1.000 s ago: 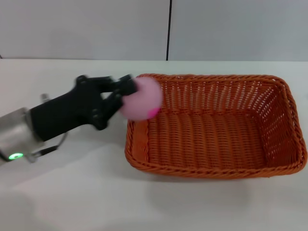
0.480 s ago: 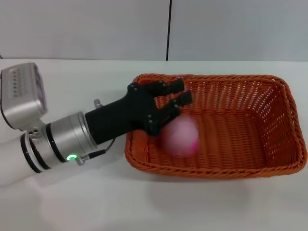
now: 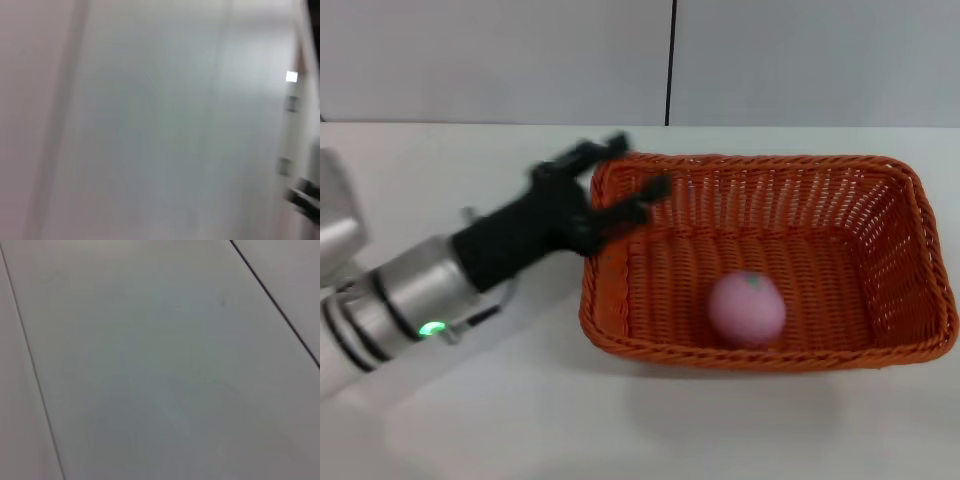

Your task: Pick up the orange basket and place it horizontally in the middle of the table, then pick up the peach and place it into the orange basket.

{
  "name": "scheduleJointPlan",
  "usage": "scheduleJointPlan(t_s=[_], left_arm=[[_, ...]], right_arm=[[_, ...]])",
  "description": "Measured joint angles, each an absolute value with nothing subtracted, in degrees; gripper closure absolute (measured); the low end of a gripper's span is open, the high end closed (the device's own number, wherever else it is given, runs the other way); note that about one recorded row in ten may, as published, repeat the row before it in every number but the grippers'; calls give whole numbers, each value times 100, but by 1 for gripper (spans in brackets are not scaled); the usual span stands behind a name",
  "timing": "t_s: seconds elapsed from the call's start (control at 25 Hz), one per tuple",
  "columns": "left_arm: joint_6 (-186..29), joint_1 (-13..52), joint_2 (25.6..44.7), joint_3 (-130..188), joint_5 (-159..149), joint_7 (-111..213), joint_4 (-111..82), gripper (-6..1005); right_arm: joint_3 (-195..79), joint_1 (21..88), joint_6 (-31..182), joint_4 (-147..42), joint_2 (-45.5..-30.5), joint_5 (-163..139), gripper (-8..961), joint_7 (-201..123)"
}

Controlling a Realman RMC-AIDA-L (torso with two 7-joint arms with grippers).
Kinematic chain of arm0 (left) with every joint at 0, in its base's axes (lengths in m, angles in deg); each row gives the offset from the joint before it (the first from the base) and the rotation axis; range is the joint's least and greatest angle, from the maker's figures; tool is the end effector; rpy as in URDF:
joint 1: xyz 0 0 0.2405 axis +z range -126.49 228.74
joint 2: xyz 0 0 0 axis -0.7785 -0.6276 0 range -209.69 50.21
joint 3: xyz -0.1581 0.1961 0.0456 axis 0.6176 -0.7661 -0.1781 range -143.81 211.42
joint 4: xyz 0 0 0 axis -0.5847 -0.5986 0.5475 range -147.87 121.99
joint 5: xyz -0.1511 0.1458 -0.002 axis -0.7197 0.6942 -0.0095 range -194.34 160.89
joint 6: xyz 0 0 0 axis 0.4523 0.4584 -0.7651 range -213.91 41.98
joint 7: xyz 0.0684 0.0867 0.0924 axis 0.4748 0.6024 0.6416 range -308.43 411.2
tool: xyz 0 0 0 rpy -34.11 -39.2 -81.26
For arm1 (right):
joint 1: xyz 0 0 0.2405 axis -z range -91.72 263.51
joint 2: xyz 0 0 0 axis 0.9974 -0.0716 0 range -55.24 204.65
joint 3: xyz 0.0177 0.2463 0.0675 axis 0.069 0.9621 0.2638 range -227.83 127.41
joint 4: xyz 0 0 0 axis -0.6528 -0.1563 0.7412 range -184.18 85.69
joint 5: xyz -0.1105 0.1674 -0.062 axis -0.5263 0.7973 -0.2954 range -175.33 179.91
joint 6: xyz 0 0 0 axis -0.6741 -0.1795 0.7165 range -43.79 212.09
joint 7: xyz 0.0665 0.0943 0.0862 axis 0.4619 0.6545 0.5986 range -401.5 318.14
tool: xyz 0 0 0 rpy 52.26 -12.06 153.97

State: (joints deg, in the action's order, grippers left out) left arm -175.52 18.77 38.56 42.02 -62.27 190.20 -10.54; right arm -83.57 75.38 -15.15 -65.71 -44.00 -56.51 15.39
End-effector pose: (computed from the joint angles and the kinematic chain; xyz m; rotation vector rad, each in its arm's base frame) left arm -0.2438 0.2934 -0.0614 -2.3614 -0.5135 -1.2474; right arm 0.3434 0.2361 0.0734 -1.5622 0.6133 1.3667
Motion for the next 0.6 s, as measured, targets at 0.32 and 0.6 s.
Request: scheduleJointPlan(t_s=[0.32,0.6], left_arm=[[-17862,3123,3838,6367,-6235,19794,-1380,186],[-17938,3788,3845,7404,-6235,20454,-1341,186]], right_arm=[[-7676,7708,-1510,-6023,-4421,-5651,408,802],[-7204,7762,-1538,-5516,-4430,-5650,360,-14]])
